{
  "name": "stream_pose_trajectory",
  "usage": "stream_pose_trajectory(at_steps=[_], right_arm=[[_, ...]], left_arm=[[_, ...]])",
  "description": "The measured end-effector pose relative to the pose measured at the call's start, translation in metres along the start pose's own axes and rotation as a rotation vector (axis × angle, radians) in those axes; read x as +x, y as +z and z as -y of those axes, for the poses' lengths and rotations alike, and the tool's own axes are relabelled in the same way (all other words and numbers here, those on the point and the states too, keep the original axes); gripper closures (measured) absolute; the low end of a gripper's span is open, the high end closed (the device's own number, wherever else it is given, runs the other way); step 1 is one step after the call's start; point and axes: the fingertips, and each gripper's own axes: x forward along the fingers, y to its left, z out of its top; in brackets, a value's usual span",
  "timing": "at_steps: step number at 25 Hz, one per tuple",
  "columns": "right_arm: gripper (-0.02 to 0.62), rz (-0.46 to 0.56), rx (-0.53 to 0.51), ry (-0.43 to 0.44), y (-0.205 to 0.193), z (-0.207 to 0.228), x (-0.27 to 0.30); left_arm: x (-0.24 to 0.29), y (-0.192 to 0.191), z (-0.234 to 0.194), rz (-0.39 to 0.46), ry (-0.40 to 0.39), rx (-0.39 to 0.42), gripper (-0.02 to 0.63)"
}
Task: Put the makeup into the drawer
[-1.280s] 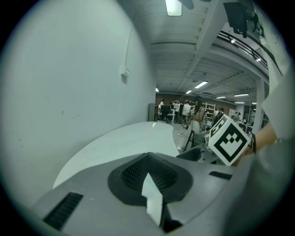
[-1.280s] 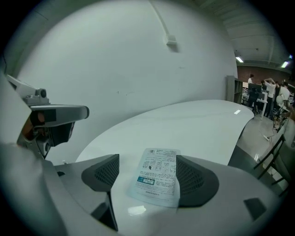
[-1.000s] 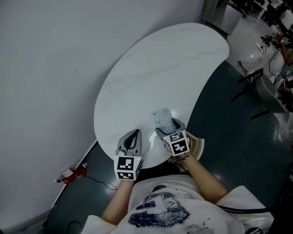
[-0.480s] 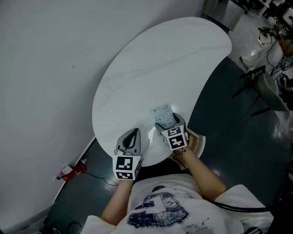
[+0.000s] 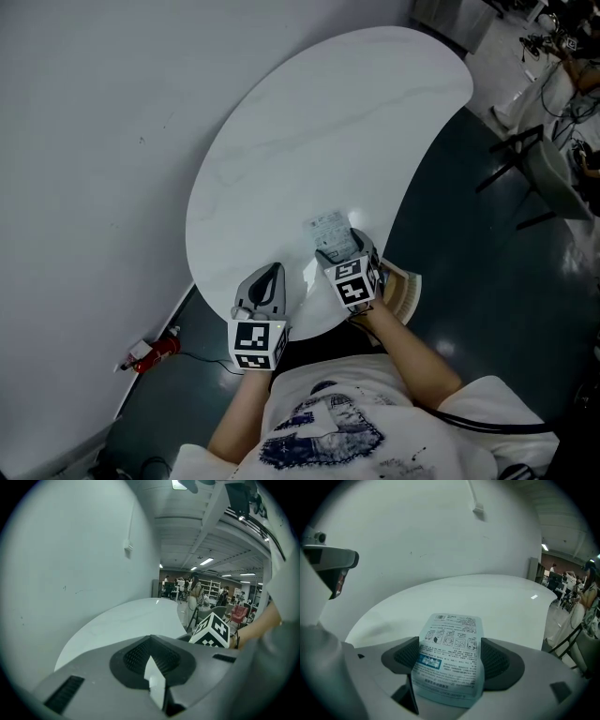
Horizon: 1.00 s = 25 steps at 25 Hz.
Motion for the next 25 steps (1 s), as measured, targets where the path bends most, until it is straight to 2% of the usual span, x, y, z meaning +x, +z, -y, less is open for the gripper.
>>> stream_pose_trajectory(at_steps=[18, 25], right_arm=[[0.207, -0.027, -0.047, 0.001, 0.0, -0.005, 0.002], [0.251, -0.044, -0.058, 0.01, 0.001, -0.01, 0.002]], left_arm=[[0.001, 0.003, 0.002, 0.014, 0.0, -0.029, 0.56], [0.0, 0.006, 0.001, 0.023, -0.004, -0.035, 0.56]])
